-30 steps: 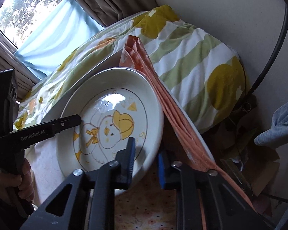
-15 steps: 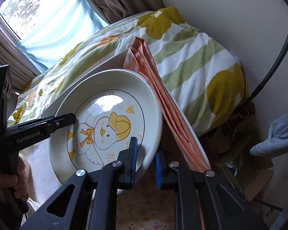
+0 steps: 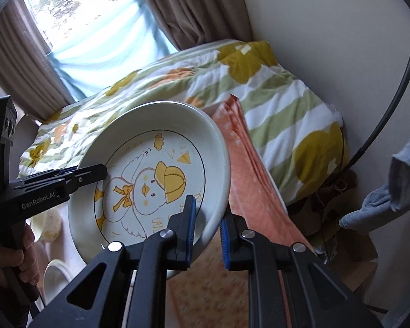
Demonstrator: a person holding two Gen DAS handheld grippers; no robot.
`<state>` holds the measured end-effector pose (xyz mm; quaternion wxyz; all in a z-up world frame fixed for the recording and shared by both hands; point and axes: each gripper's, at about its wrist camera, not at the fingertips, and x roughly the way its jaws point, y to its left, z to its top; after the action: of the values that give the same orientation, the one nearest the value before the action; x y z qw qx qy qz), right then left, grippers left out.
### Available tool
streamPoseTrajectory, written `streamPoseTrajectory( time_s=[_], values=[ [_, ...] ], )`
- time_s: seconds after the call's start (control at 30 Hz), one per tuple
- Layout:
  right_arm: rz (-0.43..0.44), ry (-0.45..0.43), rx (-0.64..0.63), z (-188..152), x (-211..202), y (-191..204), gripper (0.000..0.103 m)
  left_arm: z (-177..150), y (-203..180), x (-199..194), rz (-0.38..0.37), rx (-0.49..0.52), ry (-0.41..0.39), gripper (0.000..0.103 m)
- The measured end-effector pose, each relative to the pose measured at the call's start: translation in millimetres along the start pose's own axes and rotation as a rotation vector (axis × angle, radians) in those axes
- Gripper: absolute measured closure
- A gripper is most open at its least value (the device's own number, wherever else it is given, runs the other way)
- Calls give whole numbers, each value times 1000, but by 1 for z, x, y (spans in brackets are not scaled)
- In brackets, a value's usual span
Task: Organize plates and bowls
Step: 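Lift the duck-print plate with both tools and carry it toward the stacked plates, then lower the duck-print plate onto the white plate and open both tools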
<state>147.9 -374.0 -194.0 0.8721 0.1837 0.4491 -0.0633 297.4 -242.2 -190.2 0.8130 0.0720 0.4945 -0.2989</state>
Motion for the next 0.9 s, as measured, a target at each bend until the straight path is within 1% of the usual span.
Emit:
streamPoseTrajectory(
  time_s=[0.1, 0.23, 0.37, 0.47, 0.57, 0.7, 0.8, 0.83, 0.9],
  values=[
    [16, -18, -34, -9, -24, 18, 88, -19, 4, -32, 12, -19, -30, 83],
    [61, -22, -65, -25, -49, 41, 88, -50, 15, -74, 36, -65, -57, 83],
    [95, -13, -128, -47, -70, 71, 88, -91, 30, -116, 67, -109, -83, 83],
    [121, -4, -166, -62, -77, 90, 88, -123, 45, -139, 91, -150, -95, 83],
    [154, 17, -215, -78, -78, 110, 88, -154, 62, -154, 128, -206, -87, 83],
    [217, 74, -295, -95, -63, 133, 88, -191, 80, -169, 189, -283, -87, 83],
    [260, 126, -365, -104, -47, 149, 88, -215, 93, -169, 240, -351, -73, 83],
    [268, 145, -390, -107, -42, 156, 88, -227, 99, -169, 252, -390, -60, 83],
    [278, 167, -442, -115, -34, 166, 88, -243, 106, -165, 264, -428, -39, 83]
  ],
)
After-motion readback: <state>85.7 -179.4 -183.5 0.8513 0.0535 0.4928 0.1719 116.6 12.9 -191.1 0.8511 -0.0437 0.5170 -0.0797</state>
